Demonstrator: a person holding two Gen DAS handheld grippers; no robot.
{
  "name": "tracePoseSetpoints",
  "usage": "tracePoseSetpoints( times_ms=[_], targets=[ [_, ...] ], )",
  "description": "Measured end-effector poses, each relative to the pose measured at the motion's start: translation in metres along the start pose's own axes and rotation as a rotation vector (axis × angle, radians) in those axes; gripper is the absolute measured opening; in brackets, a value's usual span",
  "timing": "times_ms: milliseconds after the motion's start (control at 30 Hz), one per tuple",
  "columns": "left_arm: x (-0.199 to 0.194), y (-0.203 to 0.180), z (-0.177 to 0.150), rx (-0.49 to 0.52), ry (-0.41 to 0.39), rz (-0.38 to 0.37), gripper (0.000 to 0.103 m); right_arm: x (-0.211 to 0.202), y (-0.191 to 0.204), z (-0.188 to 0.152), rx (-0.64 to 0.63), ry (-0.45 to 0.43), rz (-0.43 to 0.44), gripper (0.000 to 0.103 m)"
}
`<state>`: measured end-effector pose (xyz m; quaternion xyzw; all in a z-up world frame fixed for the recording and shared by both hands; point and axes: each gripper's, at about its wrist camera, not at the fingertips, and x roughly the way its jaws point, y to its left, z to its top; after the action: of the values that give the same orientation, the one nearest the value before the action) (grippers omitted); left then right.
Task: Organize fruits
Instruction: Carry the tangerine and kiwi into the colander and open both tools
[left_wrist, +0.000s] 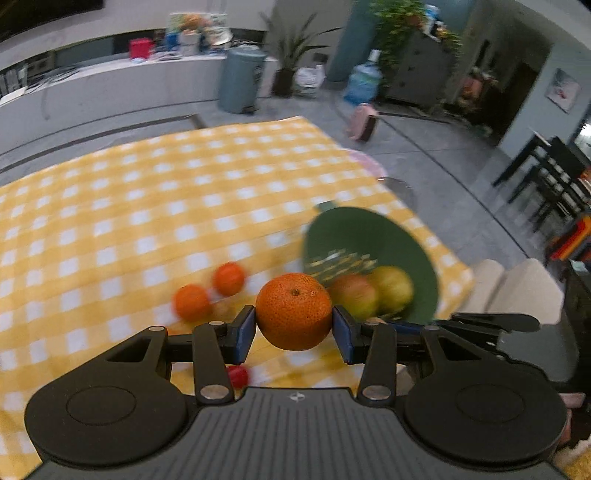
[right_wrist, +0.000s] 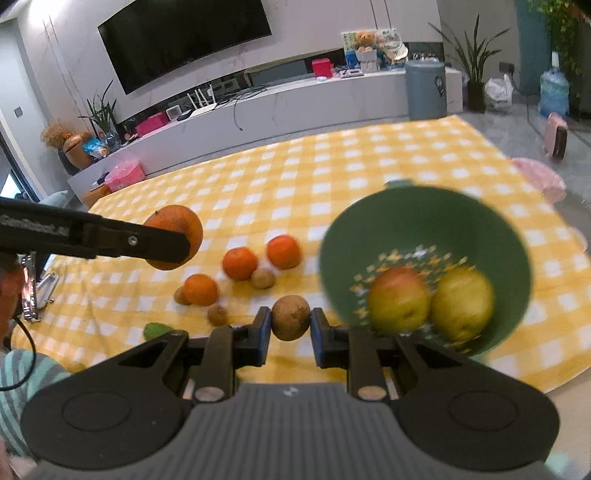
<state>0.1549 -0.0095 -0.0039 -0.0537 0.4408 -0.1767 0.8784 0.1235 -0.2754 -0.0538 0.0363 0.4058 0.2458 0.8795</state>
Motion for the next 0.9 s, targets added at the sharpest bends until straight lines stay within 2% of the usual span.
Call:
tracePoseSetpoints(
  times_ms=[167,400,600,900],
  targets=[
    [0.017,-0.032,0.014,0.054,0.009,-0.026,0.050,-0.009,-0.027,0.012,-0.010,0.031,-0.043,0.019],
    [0.047,-0.062,0.025,0.125,0.059,-0.046,0.050,0.000,-0.063,0.021,-0.034,0.149,-0.103,0.019],
    [0.079,-0.080,0.031,0.202,0.125,-0.027,0.050,0.010,-0.086,0.026,-0.013,0.228,-0.098,0.019],
    [0.111,-0.087,0.040,0.284,0.216,0.011,0.050,0.034,-0.093,0.028,-0.029,0.338,-0.072,0.019]
  ],
)
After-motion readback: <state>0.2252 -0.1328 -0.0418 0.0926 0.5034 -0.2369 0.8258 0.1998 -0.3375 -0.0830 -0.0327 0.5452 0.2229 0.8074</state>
